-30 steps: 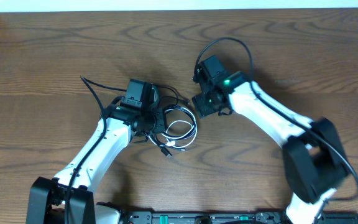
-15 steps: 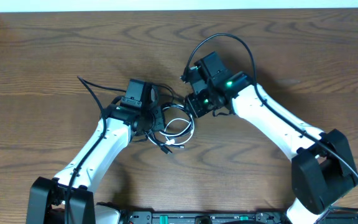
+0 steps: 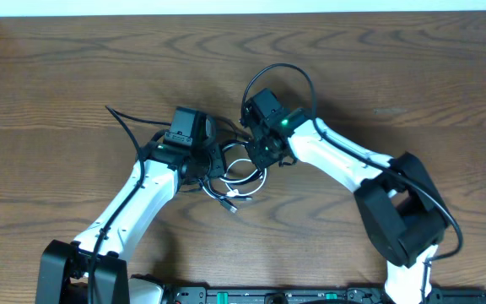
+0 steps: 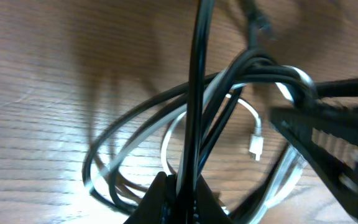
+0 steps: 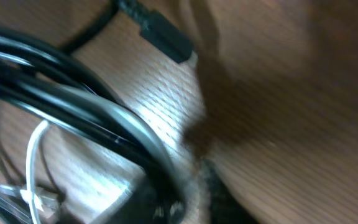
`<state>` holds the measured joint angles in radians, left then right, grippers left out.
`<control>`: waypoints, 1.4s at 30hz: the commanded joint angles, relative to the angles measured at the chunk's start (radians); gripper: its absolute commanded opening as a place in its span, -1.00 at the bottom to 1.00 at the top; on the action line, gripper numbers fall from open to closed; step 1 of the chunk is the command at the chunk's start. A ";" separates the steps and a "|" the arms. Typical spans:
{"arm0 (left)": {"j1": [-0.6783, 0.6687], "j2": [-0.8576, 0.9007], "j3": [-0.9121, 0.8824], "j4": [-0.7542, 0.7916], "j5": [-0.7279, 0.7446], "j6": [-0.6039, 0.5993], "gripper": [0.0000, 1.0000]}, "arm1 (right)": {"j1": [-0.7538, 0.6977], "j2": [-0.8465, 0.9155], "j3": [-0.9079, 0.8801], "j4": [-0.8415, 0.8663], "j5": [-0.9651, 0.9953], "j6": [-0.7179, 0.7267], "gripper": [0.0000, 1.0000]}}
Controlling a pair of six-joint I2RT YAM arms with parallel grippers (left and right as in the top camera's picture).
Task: Untangle cables
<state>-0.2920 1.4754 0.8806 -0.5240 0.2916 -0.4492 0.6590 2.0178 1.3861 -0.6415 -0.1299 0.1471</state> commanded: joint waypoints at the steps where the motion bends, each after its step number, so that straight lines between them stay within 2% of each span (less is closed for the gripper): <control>1: -0.001 0.008 -0.002 -0.005 0.014 -0.009 -0.85 | 0.001 0.027 -0.001 0.010 0.060 0.006 -0.98; 3: -0.001 0.008 -0.002 -0.005 0.005 -0.008 -0.82 | 0.001 0.026 -0.001 0.014 0.059 0.006 -0.98; 8: -0.001 0.008 -0.002 -0.005 -0.040 -0.009 -0.25 | 0.002 0.026 0.000 0.025 -0.006 0.006 -0.98; 10: -0.001 0.008 -0.002 -0.005 -0.050 -0.009 -0.15 | 0.002 0.026 0.000 0.029 -0.040 0.006 -0.98; 18: -0.002 0.021 -0.002 -0.005 -0.050 -0.009 -0.15 | 0.001 0.026 0.000 0.041 -0.093 0.015 -0.98; 32: -0.001 0.034 -0.002 -0.043 -0.050 -0.022 -0.14 | -0.119 0.023 0.002 0.042 -0.472 -0.009 -0.98; 42: -0.001 0.034 -0.002 -0.023 -0.049 -0.108 -0.14 | -0.135 0.023 0.002 0.036 -0.540 -0.044 -0.98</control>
<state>-0.2955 1.5021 0.8806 -0.5644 0.2562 -0.5026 0.5186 2.0377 1.3861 -0.6071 -0.6136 0.1219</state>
